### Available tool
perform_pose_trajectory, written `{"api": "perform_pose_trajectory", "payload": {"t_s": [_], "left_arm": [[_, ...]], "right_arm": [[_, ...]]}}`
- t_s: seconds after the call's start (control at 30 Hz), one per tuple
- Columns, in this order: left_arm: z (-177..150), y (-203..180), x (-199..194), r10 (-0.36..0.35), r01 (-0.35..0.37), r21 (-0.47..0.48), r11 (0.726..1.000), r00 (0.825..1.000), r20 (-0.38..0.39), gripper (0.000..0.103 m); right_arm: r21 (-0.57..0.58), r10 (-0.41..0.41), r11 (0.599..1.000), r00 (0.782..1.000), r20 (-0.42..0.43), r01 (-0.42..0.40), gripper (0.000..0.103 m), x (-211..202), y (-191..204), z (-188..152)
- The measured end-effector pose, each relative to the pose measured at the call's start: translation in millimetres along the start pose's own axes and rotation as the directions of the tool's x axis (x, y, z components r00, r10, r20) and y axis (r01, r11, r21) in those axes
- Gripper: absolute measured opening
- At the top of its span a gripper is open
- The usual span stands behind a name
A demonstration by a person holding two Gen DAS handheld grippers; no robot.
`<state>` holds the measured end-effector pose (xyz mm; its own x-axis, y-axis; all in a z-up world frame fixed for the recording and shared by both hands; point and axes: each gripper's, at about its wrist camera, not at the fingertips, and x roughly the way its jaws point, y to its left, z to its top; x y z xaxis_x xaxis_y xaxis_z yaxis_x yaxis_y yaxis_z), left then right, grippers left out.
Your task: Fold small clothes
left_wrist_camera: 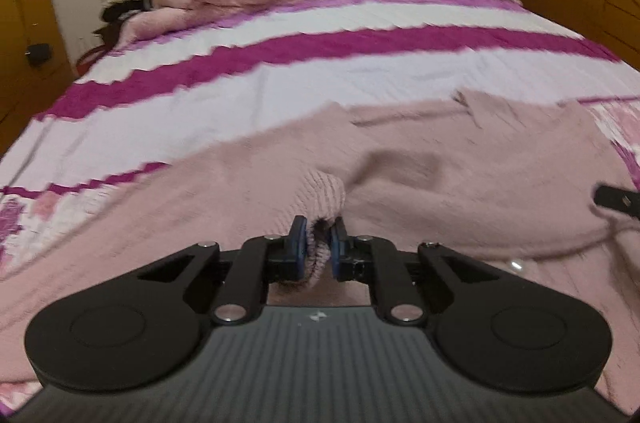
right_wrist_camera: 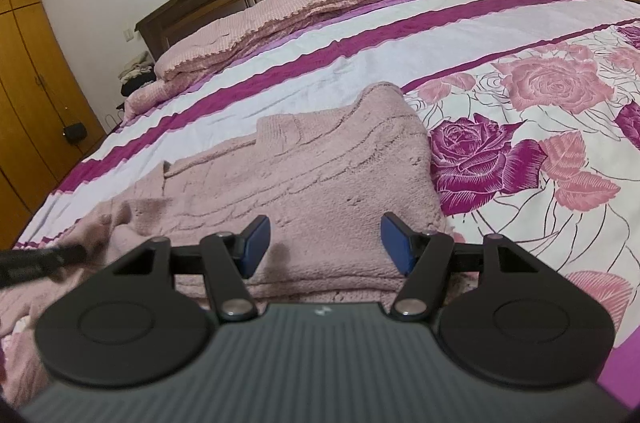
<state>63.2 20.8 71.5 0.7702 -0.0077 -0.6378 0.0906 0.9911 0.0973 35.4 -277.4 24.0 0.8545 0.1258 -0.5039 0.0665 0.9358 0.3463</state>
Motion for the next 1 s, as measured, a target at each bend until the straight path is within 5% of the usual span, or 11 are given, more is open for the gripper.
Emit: {"api": "perform_pose_trajectory", "payload": {"t_s": [0.33,0.43,0.63,0.8,1.0], "left_arm": [[15.4,64.5,22.3,0.123,-0.134,-0.147,0.98,0.989,-0.082,0.015],[16.8,76.8,24.8,0.095,-0.112,-0.194,0.975,0.991,-0.096,0.018],[20.3,87.5,21.1,0.086,-0.101,-0.22,0.97,0.994,-0.074,0.056],[21.0,88.0,16.6,0.011,-0.026,-0.256,0.966,0.998,-0.058,0.058],[13.3,87.7,30.5,0.037,-0.058,-0.273,0.96,0.996,-0.082,0.058]], "right_arm": [[-0.002,-0.001,1.0,1.0,-0.001,0.001,0.064,0.1,0.7,-0.7],[-0.001,-0.001,1.0,1.0,-0.001,0.001,0.064,0.4,0.5,-0.9],[-0.006,-0.004,1.0,1.0,-0.001,0.004,0.064,0.6,0.5,-1.1],[-0.008,-0.006,1.0,1.0,-0.003,0.006,0.064,0.5,0.6,-0.8],[-0.084,0.028,0.996,0.999,-0.026,-0.03,0.065,-18.6,9.1,27.7]]}}
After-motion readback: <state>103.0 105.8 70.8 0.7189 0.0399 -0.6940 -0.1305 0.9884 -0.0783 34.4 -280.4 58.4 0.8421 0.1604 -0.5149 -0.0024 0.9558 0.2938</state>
